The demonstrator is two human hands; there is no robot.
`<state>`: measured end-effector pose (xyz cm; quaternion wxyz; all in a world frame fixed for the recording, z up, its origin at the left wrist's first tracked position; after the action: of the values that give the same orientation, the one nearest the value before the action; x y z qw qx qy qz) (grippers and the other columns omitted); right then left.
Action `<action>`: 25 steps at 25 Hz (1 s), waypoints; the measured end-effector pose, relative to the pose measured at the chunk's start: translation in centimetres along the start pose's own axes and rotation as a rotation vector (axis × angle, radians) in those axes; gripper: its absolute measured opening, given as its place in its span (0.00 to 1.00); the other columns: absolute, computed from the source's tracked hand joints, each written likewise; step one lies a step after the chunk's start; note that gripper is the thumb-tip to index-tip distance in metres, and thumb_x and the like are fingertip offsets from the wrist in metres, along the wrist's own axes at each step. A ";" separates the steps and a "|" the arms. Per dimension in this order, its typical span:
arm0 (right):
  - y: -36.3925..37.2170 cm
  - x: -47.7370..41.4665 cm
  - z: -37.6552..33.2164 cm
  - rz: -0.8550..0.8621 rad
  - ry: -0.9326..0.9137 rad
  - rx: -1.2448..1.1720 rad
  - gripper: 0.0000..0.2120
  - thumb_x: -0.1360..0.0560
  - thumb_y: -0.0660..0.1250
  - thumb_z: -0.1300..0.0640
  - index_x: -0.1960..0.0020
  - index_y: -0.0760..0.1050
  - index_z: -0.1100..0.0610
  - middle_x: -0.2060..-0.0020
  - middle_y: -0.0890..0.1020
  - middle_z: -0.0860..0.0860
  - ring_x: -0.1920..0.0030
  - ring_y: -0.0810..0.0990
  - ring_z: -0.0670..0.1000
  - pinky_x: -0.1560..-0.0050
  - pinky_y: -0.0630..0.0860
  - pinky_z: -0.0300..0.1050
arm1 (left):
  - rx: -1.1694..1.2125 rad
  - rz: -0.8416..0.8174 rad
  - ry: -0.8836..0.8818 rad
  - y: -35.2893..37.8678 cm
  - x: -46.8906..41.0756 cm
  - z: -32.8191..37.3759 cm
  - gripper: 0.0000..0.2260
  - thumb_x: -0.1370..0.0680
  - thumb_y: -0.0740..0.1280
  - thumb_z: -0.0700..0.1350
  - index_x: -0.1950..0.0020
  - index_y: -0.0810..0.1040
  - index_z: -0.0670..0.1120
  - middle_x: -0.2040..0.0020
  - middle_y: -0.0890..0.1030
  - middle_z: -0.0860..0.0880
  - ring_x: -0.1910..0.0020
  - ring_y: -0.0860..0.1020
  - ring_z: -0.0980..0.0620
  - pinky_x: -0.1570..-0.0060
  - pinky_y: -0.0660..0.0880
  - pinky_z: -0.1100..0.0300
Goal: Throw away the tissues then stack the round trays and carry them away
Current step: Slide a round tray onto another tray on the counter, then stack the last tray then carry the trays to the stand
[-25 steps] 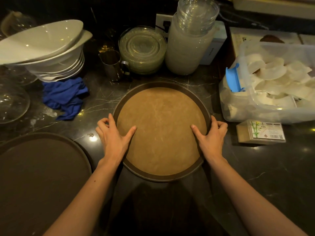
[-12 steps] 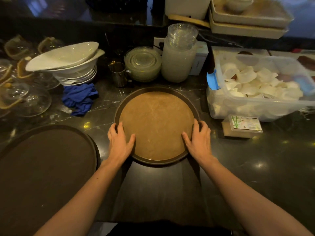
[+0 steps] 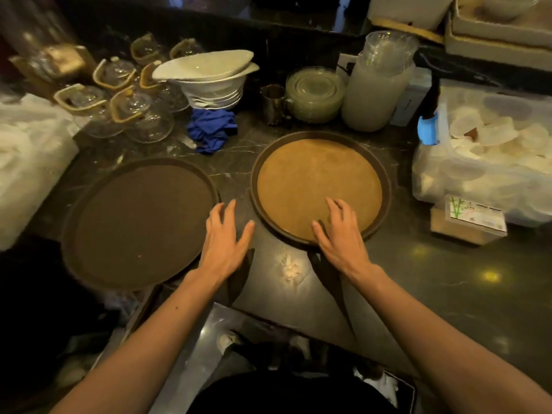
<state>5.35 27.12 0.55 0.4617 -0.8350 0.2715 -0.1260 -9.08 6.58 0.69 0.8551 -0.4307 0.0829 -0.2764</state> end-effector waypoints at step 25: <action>15.3 4.5 -31.2 -0.078 -0.372 0.304 0.30 0.21 0.59 0.43 0.24 0.60 0.56 0.29 0.65 0.64 0.29 0.64 0.63 0.31 0.66 0.57 | -0.404 0.165 0.126 -21.1 9.8 -22.7 0.30 0.21 0.54 0.60 0.25 0.62 0.44 0.29 0.66 0.37 0.29 0.64 0.39 0.30 0.63 0.47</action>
<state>-10.54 -3.87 4.46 0.6187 -0.7748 0.1271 -0.0272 -18.00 -24.50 4.17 0.7643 -0.5669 0.2247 -0.2098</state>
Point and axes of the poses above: each hand's wrist, its own x-axis away from the middle knuckle, its own y-axis out of the palm, z = x × y, the point moved 8 cm from there along -x, towards the middle knuckle
